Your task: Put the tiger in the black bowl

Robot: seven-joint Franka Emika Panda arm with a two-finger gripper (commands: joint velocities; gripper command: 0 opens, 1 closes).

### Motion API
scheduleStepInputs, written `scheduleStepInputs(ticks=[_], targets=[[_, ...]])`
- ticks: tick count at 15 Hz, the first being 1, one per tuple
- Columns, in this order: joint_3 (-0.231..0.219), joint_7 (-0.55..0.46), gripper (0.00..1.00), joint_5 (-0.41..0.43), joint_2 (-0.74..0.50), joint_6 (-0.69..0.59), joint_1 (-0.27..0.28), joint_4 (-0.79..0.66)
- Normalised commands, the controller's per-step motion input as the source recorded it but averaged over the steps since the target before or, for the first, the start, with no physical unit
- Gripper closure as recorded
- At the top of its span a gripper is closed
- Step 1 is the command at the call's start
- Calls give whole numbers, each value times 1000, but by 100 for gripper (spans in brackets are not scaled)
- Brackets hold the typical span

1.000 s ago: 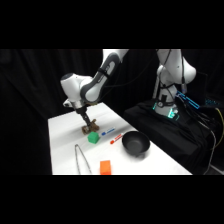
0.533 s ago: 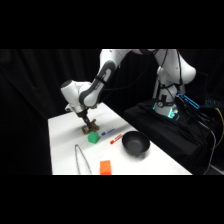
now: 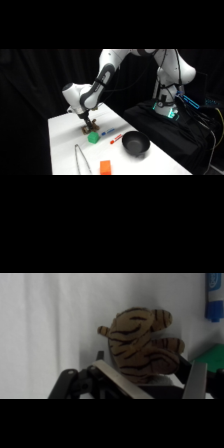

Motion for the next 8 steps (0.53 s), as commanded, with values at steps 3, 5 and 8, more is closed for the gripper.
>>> scheduleStepInputs(ticks=[3, 5, 8], targets=[[57, -44, 25, 36, 16, -70, -55, 51], [61, -51, 35, 41, -21, -49, -59, -4], [61, -54, 60, 44, -36, -52, -64, -21]])
